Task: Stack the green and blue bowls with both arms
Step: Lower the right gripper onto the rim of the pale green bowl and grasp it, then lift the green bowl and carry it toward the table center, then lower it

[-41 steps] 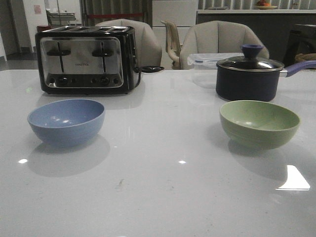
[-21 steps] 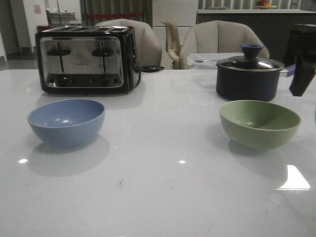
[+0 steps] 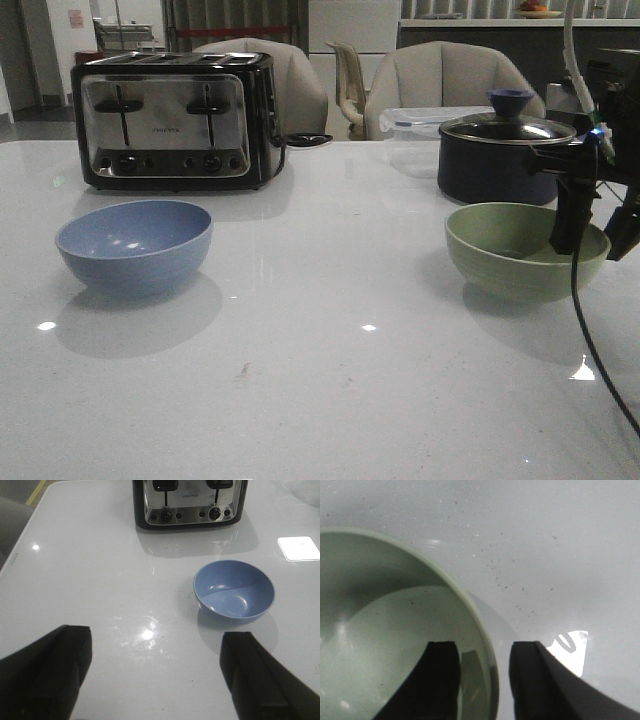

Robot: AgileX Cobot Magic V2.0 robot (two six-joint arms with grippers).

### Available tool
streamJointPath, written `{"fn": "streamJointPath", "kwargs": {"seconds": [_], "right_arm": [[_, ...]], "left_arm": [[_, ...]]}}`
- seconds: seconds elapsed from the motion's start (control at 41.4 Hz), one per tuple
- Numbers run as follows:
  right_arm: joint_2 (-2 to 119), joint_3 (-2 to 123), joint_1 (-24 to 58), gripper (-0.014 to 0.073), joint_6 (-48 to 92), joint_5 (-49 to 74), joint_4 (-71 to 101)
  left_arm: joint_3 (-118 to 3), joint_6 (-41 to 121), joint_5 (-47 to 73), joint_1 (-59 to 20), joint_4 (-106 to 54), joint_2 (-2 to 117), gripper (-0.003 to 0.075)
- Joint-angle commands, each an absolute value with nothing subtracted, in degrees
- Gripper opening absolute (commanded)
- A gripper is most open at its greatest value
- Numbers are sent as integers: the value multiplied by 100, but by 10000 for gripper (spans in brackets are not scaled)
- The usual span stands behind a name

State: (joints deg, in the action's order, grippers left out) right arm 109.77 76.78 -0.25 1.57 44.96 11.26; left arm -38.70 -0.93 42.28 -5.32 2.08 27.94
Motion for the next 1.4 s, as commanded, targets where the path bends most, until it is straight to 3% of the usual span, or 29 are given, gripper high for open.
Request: {"fn": "streamJointPath", "kwargs": {"seconds": [0.0, 0.169, 0.362, 0.628, 0.918, 1.376], "right_arm": [[10696, 7873, -28, 244, 230, 4358, 1212], [10696, 7873, -28, 130, 232, 4358, 1190], [10480, 8217, 93, 64, 322, 4744, 1156], [9903, 8657, 1193, 64, 485, 5038, 1161], [10274, 8658, 2676, 64, 485, 4897, 1145], [11039, 8652, 2903, 93, 485, 4874, 780]], "left_arm": [[-4031, -134, 3801, -551, 179, 2857, 583], [-4031, -134, 3801, -551, 179, 2857, 583], [-4031, -134, 3801, -551, 179, 2857, 583], [-4031, -134, 3801, -551, 179, 2857, 583], [-4031, -134, 3801, -551, 169, 2857, 583], [-4031, -134, 3801, -551, 169, 2857, 583]]}}
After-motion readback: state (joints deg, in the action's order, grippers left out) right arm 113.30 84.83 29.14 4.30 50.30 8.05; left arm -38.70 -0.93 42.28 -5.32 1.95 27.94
